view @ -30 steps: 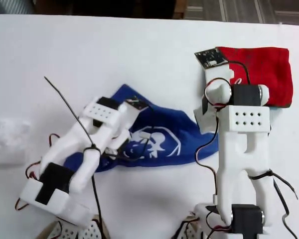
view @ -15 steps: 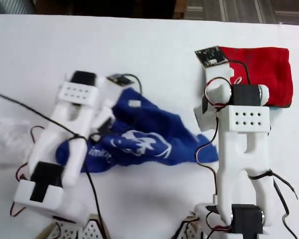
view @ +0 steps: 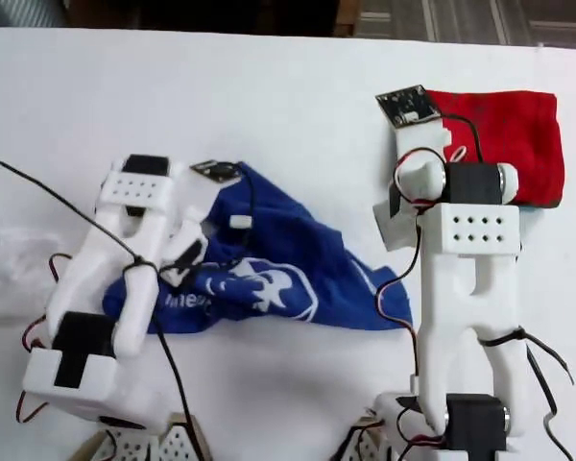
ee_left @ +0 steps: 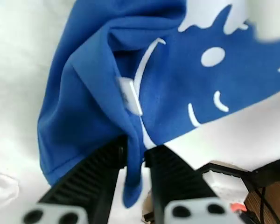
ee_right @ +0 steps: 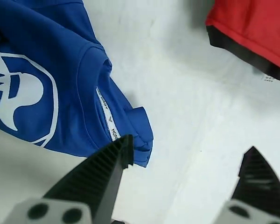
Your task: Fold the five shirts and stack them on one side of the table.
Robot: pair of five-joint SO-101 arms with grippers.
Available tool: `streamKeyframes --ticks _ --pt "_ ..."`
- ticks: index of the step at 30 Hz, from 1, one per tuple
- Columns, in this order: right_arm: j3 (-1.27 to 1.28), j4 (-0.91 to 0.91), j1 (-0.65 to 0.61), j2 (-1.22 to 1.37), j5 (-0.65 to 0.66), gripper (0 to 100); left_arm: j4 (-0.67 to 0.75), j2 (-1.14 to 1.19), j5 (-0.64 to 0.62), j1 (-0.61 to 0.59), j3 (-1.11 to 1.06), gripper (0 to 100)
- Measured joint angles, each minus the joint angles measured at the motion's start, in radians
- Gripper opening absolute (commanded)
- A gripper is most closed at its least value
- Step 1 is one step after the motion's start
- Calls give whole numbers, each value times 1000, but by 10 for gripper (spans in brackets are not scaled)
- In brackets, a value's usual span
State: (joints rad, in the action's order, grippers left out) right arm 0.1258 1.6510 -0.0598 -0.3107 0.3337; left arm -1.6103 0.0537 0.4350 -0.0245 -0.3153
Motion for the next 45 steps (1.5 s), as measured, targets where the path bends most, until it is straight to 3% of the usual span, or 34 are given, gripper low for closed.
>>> streamKeyframes --ticks 7,13,45 --pt "40 0 0 -2 0 355 -48 0 0 -3 23 46" --pt "83 0 0 -2 0 355 -68 0 0 -3 44 129" --pt "84 0 0 -2 0 355 -123 0 74 -69 83 58"
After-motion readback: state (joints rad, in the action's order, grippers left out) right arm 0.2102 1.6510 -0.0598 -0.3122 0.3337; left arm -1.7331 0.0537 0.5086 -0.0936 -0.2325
